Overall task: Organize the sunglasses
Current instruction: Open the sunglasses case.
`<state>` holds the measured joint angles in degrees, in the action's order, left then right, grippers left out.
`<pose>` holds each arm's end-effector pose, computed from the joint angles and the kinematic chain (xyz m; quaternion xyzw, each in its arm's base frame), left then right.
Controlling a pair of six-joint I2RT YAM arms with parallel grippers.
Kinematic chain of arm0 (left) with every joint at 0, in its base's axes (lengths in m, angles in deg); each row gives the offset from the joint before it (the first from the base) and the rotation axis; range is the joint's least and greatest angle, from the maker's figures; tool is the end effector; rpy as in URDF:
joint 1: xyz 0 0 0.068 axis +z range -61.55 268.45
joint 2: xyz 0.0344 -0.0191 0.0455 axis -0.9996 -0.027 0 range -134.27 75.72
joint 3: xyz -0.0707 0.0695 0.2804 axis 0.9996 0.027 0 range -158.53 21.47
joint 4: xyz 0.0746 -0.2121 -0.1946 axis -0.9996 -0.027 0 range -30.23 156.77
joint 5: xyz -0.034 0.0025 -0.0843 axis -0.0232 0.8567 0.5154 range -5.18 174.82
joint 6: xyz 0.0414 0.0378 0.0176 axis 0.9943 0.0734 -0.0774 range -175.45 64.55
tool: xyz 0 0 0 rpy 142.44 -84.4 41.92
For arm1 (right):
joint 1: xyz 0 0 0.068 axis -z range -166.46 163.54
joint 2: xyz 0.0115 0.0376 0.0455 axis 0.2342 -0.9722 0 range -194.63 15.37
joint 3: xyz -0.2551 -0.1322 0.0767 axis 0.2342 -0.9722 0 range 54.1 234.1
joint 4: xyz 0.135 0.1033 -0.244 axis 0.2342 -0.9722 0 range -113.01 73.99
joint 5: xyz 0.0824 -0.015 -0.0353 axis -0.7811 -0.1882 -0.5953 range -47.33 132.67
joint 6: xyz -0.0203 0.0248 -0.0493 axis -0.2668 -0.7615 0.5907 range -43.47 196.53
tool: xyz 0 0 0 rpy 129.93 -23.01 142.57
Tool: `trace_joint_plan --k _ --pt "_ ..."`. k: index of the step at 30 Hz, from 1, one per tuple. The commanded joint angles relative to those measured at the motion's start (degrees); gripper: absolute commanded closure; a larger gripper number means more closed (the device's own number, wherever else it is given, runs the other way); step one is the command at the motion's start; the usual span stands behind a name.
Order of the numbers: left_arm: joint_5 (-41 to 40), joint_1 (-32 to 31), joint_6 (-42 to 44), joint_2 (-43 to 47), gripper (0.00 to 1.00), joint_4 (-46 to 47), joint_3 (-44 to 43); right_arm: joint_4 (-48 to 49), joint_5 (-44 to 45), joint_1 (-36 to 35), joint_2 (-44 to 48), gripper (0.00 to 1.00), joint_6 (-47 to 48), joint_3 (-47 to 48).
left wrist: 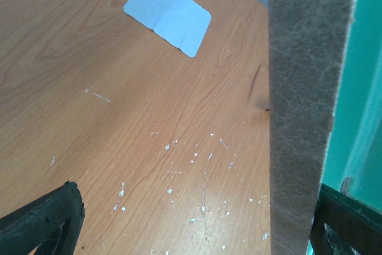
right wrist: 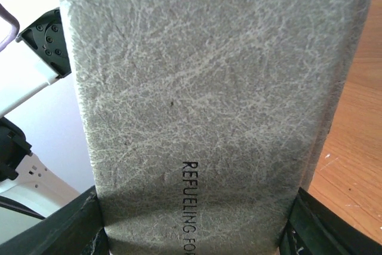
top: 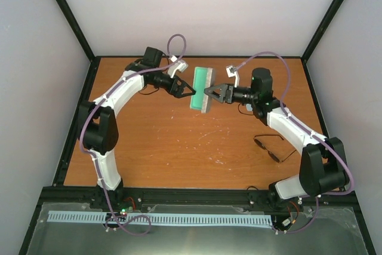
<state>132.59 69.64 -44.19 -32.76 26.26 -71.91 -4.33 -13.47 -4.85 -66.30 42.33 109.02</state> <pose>0.4239 -0.1777 0.2875 0.3422 0.8125 -0.4038 0.2442 0.3230 0.1447 0.3005 -0.1872 0.7331 0.5726 0.3157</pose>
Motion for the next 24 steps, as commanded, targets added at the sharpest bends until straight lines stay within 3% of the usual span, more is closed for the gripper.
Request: trace_joint_plan --k 1,7,13,15,18,19,24 --pt "0.99 3.26 0.73 0.86 0.01 2.07 -0.21 2.83 -0.91 0.30 3.21 0.90 2.27 0.69" --pt "16.80 4.41 -2.08 6.20 0.01 5.57 5.76 13.62 2.10 1.53 0.13 0.90 -3.30 0.82" --pt "21.33 4.45 -5.78 11.38 0.02 13.81 13.97 23.90 0.40 1.55 -4.22 0.90 -10.35 2.47" --pt "21.63 4.46 -6.26 10.61 0.11 13.24 12.90 26.85 0.33 1.53 -4.90 0.90 -12.57 2.08" --pt "21.77 4.39 -9.49 8.86 0.48 13.47 10.45 30.49 0.29 1.45 -5.61 0.90 -14.87 1.66" --pt "21.42 4.42 -10.68 8.55 0.51 14.06 10.01 31.44 0.28 1.43 -5.96 0.90 -15.64 1.65" --pt "18.07 4.31 -13.82 9.06 0.34 18.14 9.89 34.89 -0.21 0.83 -7.03 0.90 -18.34 2.08"
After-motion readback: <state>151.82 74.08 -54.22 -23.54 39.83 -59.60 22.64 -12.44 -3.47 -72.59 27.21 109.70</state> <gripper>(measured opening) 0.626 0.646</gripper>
